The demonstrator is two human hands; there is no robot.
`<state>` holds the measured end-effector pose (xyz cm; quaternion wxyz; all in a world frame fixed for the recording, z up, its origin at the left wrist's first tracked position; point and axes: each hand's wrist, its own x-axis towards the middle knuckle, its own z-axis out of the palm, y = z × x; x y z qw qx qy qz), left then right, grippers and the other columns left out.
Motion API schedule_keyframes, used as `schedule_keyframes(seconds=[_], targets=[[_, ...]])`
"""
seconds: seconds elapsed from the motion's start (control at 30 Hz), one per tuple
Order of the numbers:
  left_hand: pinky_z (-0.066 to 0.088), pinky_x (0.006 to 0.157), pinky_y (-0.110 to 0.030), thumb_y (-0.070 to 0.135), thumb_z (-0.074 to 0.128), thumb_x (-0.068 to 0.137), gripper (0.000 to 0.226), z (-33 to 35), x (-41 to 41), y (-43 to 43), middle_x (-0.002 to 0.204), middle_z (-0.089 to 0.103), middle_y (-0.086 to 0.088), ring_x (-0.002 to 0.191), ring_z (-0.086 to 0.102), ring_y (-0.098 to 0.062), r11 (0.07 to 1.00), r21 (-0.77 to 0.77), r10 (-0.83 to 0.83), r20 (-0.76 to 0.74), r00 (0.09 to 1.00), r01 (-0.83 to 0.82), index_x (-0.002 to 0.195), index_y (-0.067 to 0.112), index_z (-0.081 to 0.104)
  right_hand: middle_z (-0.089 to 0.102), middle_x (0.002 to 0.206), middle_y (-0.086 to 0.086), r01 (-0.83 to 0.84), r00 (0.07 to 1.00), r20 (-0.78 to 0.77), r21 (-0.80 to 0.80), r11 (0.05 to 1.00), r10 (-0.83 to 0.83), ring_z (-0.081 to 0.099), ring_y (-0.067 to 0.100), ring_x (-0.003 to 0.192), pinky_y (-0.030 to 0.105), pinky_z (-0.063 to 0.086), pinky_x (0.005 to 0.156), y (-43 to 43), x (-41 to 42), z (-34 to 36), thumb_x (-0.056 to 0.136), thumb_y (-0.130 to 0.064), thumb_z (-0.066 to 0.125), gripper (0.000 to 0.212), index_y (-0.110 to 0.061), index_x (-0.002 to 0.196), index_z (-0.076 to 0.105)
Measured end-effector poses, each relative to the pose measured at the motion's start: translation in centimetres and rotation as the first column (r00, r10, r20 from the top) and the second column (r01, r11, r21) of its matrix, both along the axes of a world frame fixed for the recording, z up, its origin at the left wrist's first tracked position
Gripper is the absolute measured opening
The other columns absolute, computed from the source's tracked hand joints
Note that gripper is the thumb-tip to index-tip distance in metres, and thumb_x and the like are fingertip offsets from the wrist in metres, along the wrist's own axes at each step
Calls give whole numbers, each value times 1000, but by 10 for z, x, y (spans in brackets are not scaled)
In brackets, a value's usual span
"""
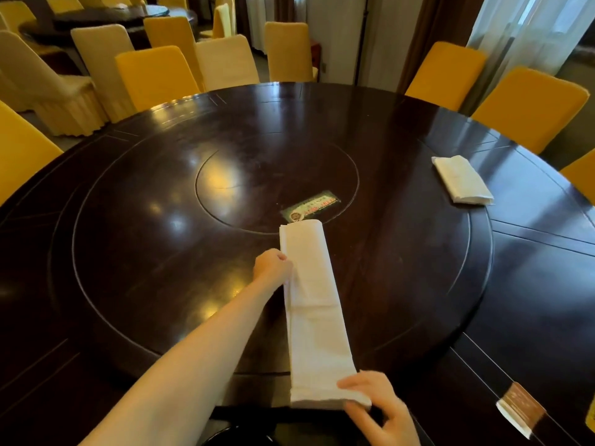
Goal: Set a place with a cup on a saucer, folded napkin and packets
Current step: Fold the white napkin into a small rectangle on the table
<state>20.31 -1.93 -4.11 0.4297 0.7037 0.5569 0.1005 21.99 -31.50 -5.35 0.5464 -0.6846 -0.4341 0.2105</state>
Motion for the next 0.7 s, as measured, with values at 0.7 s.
schedule_keyframes(seconds=[0.7], targets=[[44, 62, -30, 28, 61, 85, 29, -11, 23, -15, 94, 60, -7, 75, 55, -22, 986, 164, 50, -198, 979, -17, 105, 8, 59, 45, 125, -25, -120, 971, 166, -295, 948, 174, 31, 0, 125, 27, 26, 103, -3, 10, 2, 74, -30, 50, 31, -40, 102, 60]])
